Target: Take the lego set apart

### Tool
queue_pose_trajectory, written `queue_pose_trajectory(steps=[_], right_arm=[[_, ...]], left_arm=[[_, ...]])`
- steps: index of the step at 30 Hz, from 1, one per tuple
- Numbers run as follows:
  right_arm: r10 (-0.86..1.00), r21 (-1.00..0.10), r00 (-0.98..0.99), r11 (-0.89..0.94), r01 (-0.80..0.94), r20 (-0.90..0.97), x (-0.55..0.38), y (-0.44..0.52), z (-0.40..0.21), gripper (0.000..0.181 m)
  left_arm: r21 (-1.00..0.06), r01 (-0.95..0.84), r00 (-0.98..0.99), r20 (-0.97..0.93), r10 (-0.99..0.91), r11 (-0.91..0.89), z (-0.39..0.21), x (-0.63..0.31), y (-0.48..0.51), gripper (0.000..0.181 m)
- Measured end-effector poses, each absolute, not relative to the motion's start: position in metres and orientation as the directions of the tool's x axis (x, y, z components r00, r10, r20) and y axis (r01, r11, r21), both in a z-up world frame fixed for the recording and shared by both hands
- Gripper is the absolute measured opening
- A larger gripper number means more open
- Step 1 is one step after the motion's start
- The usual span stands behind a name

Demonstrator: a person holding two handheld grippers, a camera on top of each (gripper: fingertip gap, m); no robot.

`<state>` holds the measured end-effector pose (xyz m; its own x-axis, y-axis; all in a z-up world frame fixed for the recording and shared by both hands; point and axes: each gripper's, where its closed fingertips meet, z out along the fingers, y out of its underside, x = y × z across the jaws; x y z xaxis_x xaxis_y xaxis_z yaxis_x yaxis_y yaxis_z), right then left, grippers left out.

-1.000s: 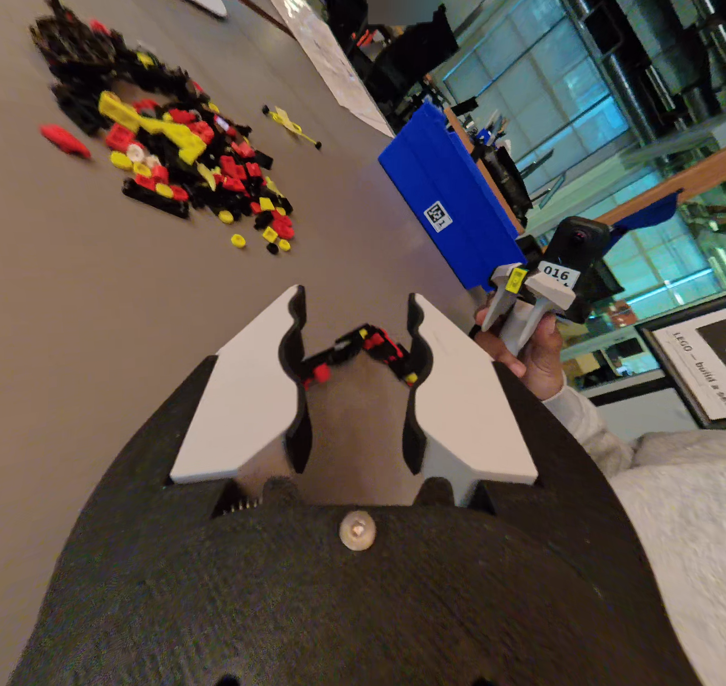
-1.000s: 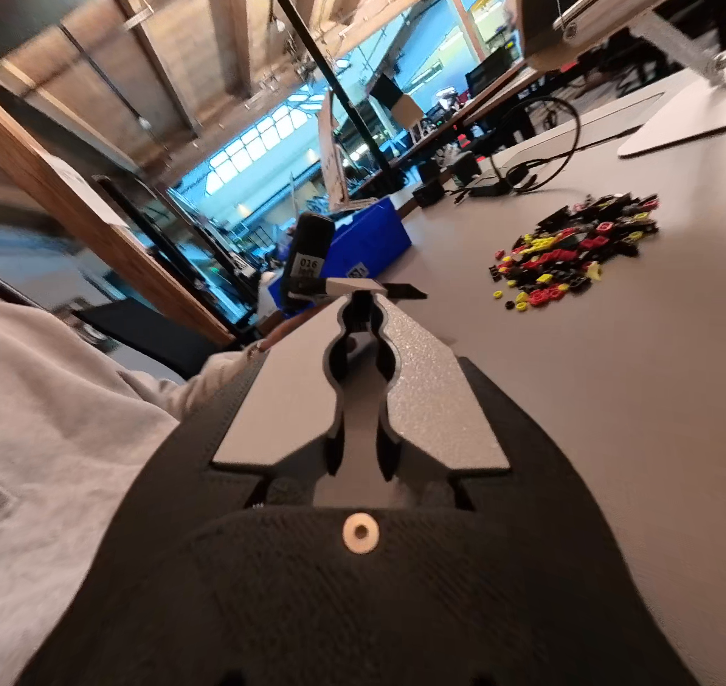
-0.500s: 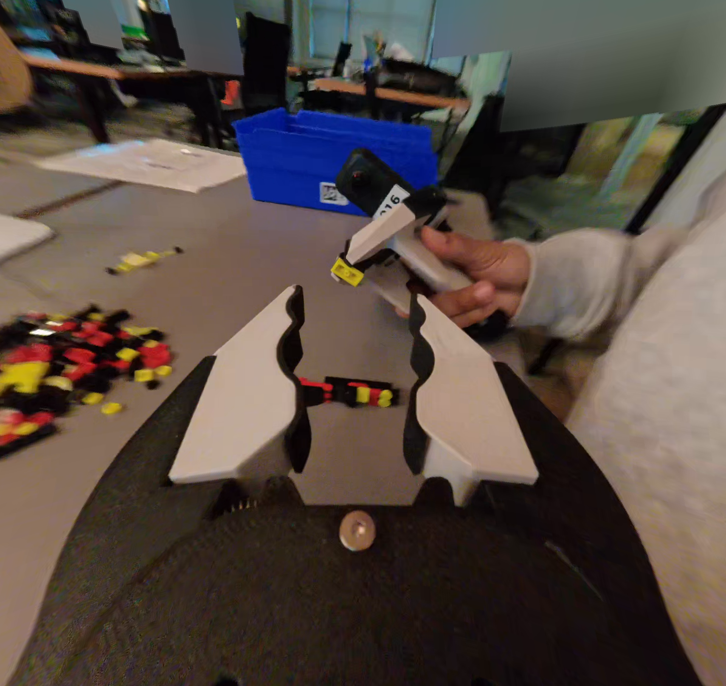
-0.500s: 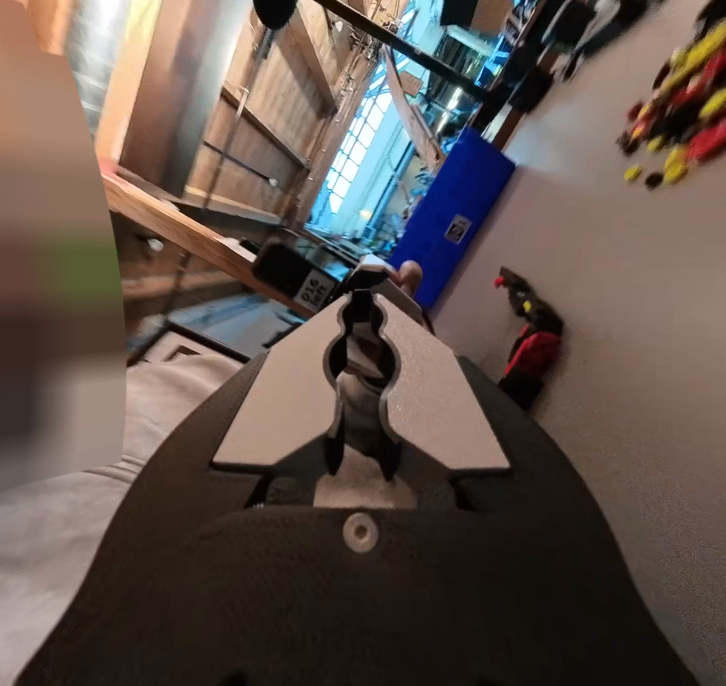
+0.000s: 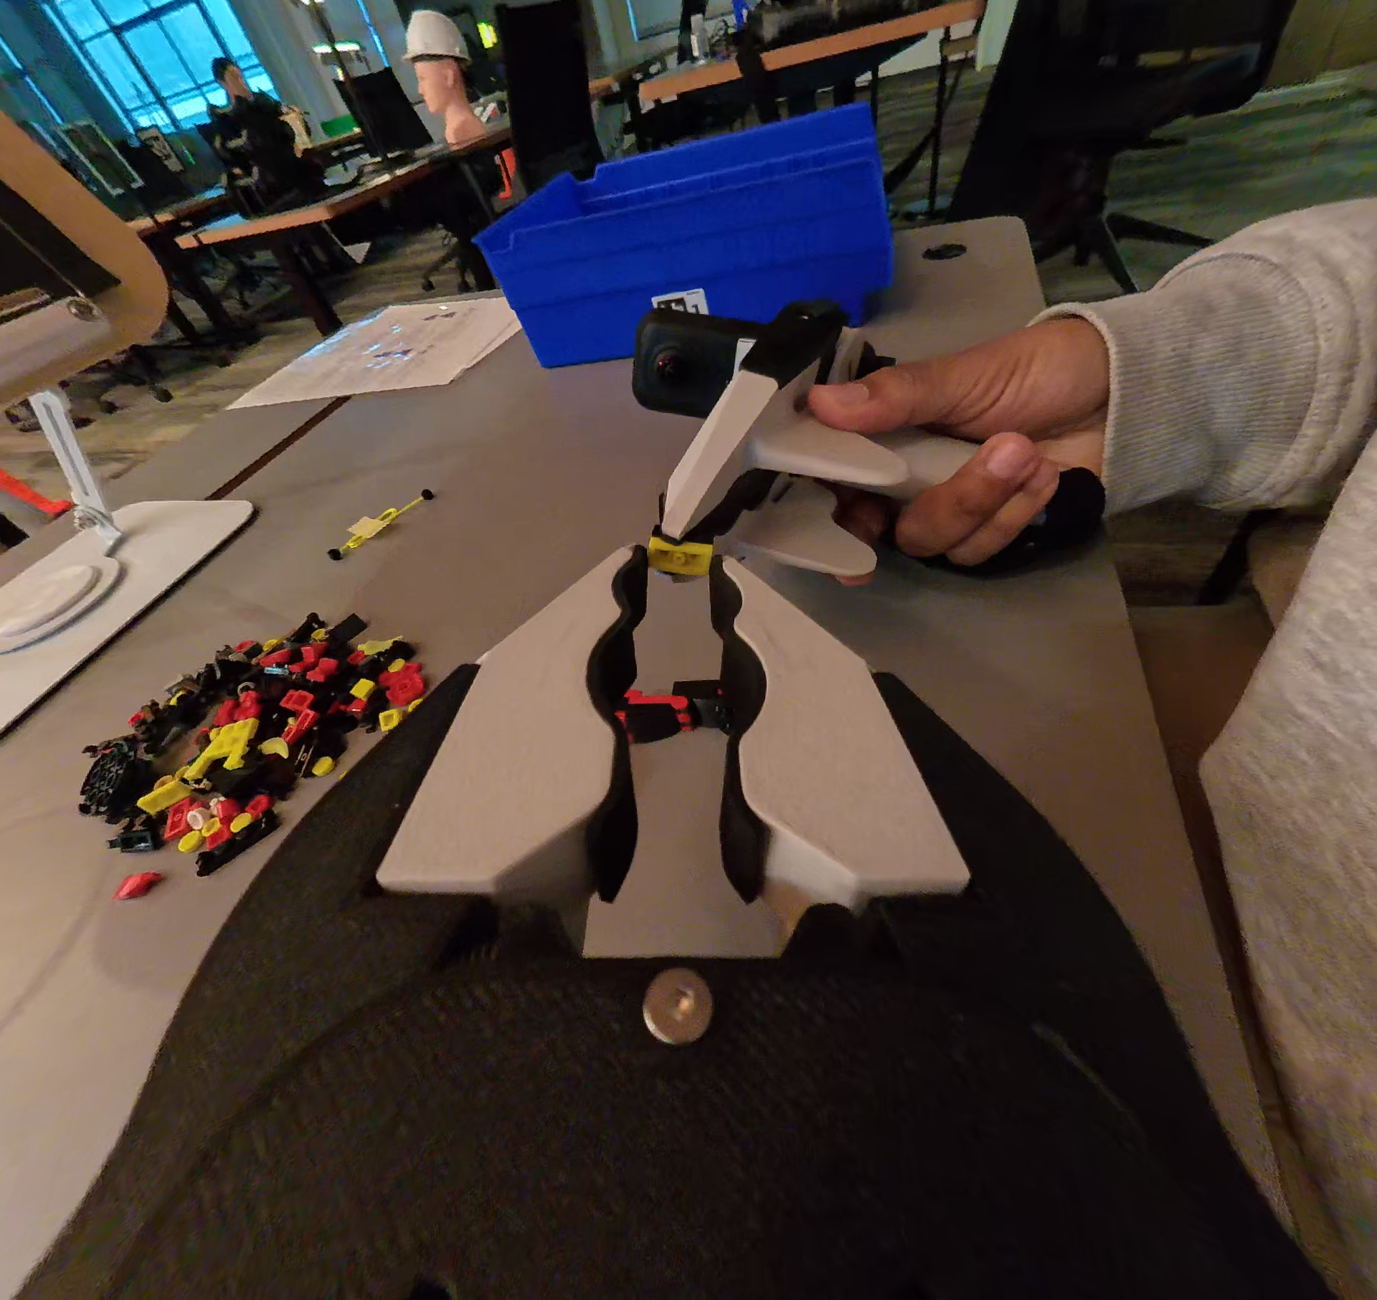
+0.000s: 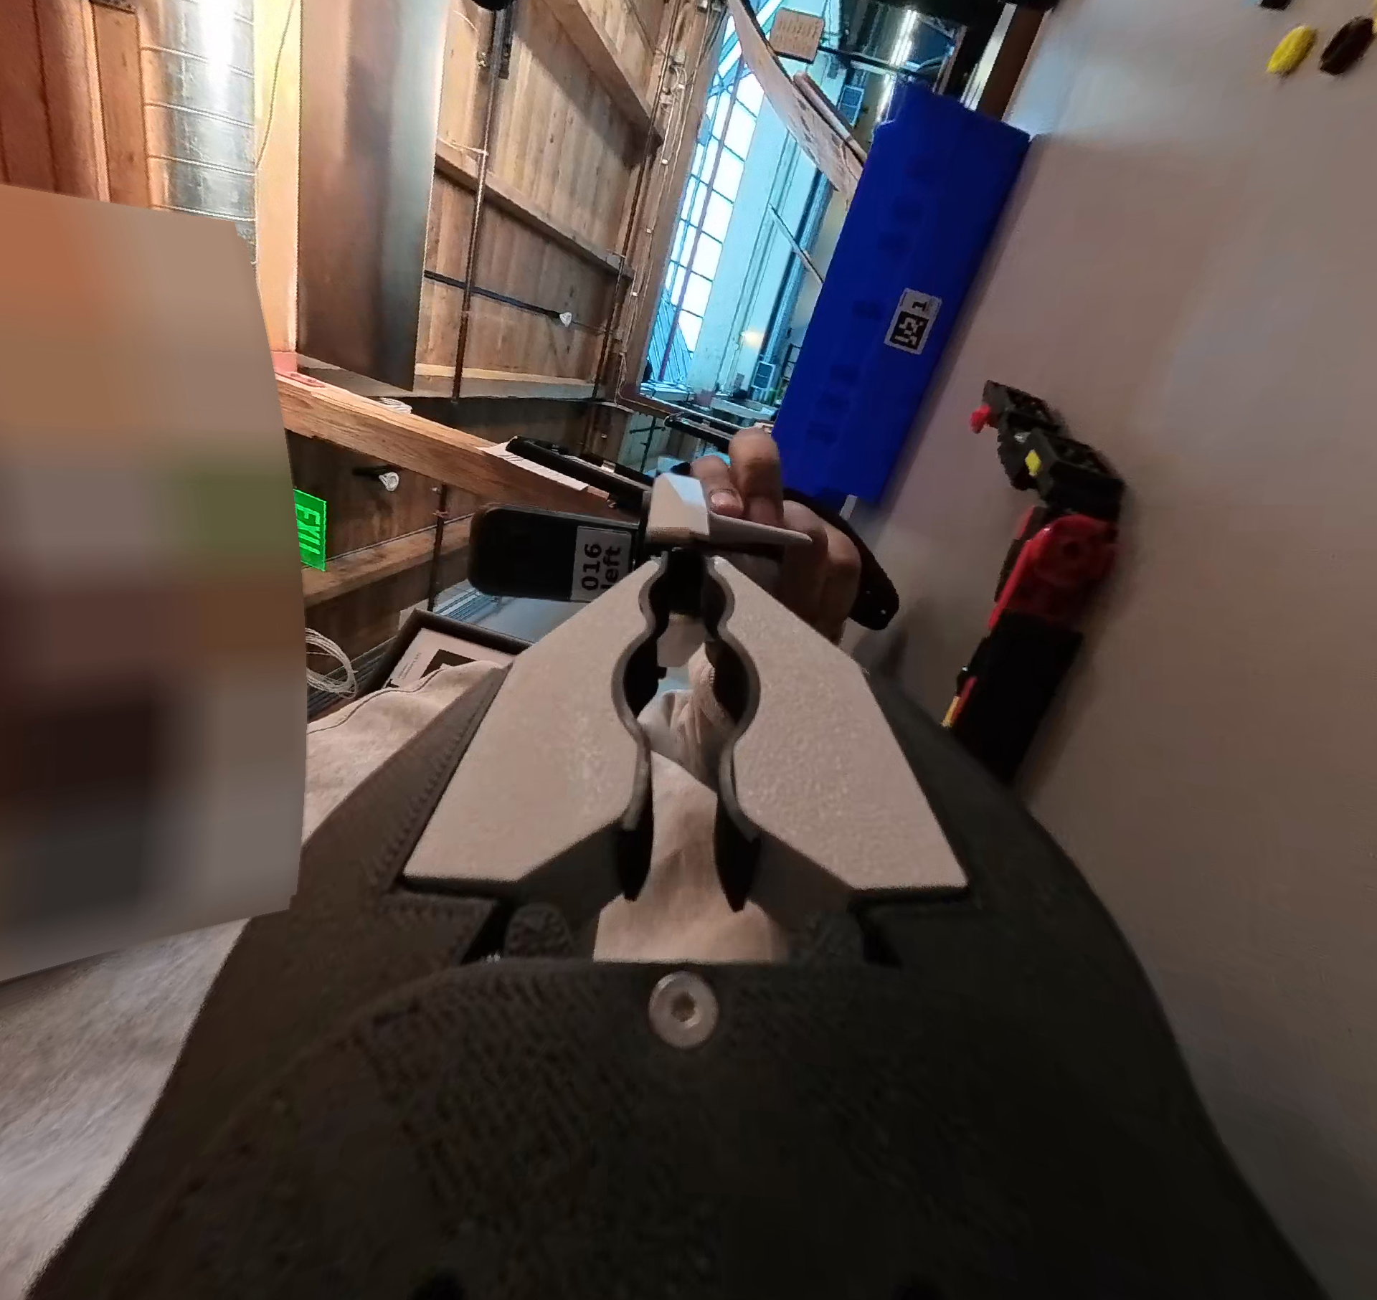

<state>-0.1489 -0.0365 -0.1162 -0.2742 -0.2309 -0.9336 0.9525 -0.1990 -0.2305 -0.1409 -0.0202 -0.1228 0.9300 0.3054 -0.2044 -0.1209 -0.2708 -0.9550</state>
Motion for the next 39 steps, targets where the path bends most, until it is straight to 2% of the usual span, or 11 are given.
queue_pose_trajectory(steps=[9,11,14,19,22,24,39], right_arm=[[-0.255,-0.201,-0.247,-0.191,0.961,-0.935,-0.149,-0.038,-0.118,0.005],[-0.274,-0.189,-0.242,-0.206,0.960,-0.931,-0.151,-0.035,-0.116,0.009],[-0.296,-0.172,-0.231,-0.214,0.962,-0.927,-0.153,-0.032,-0.115,0.000],[-0.297,-0.184,-0.241,-0.206,0.961,-0.924,-0.151,-0.033,-0.114,0.001],[-0.287,-0.199,-0.259,-0.222,0.955,-0.922,-0.152,-0.033,-0.113,0.010],[-0.265,-0.216,-0.274,-0.231,0.949,-0.924,-0.152,-0.033,-0.114,0.004],[-0.236,-0.298,-0.342,-0.200,0.933,-0.910,-0.144,-0.034,-0.108,0.004]], left_arm=[[-0.941,-0.171,0.915,-0.262,0.307,-0.292,-0.122,-0.141,-0.022,0.015],[-0.940,-0.170,0.909,-0.265,0.321,-0.295,-0.122,-0.143,-0.022,0.015],[-0.947,-0.145,0.916,-0.239,0.322,-0.288,-0.121,-0.145,-0.023,0.015],[-0.947,-0.156,0.921,-0.242,0.306,-0.280,-0.120,-0.141,-0.023,0.015],[-0.941,-0.172,0.916,-0.262,0.305,-0.290,-0.120,-0.139,-0.020,0.015],[-0.940,-0.176,0.913,-0.267,0.309,-0.292,-0.120,-0.139,-0.020,0.015],[-0.954,-0.166,0.912,-0.244,0.330,-0.248,-0.112,-0.140,-0.020,0.015]])
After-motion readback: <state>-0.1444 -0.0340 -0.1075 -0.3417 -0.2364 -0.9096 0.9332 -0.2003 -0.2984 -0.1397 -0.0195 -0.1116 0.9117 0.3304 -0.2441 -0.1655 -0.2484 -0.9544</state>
